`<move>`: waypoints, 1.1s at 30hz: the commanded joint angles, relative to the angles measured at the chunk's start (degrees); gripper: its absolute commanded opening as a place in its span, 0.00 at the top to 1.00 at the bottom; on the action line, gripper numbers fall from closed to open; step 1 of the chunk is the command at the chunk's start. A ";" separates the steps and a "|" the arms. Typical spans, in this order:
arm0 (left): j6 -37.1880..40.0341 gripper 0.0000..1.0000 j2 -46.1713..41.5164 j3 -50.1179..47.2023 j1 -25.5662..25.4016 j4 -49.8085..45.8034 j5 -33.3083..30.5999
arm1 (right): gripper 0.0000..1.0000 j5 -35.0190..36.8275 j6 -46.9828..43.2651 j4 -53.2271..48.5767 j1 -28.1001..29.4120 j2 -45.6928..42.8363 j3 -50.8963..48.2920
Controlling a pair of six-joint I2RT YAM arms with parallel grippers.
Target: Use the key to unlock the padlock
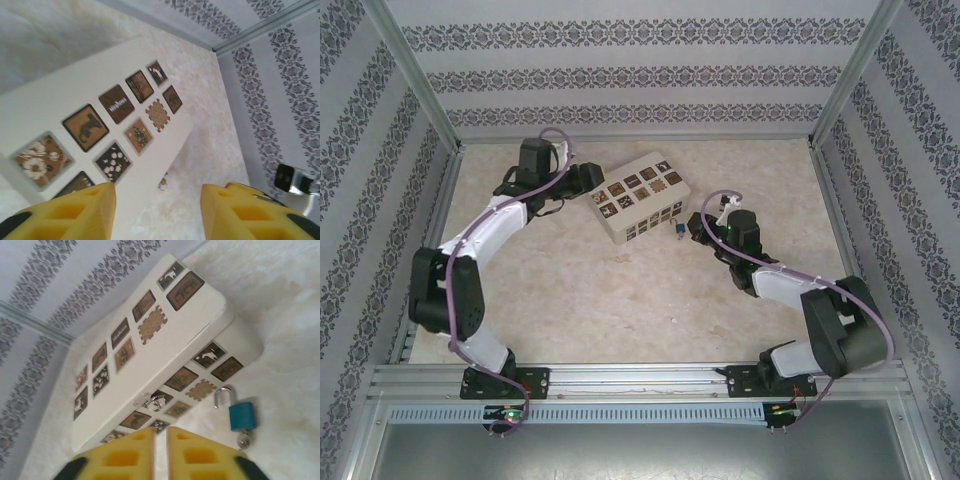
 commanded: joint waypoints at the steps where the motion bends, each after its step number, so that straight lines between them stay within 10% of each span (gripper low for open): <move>1: 5.40 0.49 -3.90 -2.99 1.23 -0.93 -4.59 | 0.69 0.49 -15.02 -23.82 0.39 -1.43 5.75; 8: 5.04 0.44 -8.81 -9.20 5.19 0.60 -6.06 | 0.46 4.68 -25.70 -40.76 2.92 7.37 17.77; 33: 2.74 0.43 -11.36 -13.40 8.17 1.21 -4.79 | 0.51 13.57 -28.31 -44.26 5.51 30.69 35.31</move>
